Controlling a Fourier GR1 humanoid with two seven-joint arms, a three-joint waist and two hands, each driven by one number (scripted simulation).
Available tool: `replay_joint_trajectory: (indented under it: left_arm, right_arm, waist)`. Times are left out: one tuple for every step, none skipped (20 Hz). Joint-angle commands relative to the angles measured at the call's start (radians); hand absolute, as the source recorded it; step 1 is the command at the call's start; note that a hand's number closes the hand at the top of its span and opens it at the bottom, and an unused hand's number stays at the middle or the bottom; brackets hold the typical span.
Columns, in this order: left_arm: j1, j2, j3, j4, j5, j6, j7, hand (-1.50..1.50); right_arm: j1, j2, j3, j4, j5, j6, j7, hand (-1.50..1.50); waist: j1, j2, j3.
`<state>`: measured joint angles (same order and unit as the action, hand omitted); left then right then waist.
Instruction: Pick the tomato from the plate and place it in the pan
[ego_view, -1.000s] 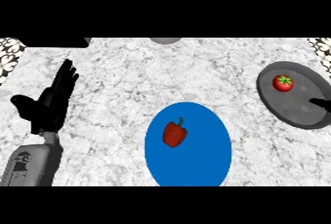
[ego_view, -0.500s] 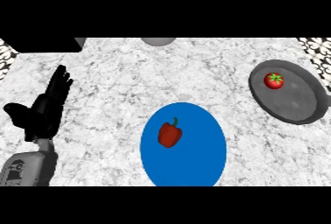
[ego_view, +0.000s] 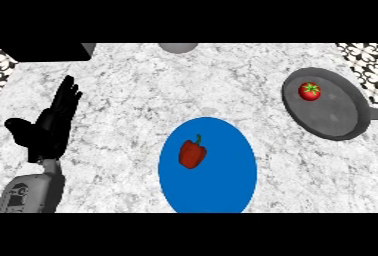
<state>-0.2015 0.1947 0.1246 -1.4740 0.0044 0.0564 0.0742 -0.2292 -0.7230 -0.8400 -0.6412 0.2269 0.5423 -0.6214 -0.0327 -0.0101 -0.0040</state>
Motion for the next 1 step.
replay_joint_trajectory:
  left_arm:
    - [-0.026, 0.029, 0.031, 0.042, 0.024, -0.032, -0.012, 0.00]
  right_arm:
    - [0.133, 0.083, -0.002, -0.226, -0.068, 0.078, 0.021, -1.50]
  waist:
    - [0.000, 0.002, 0.000]
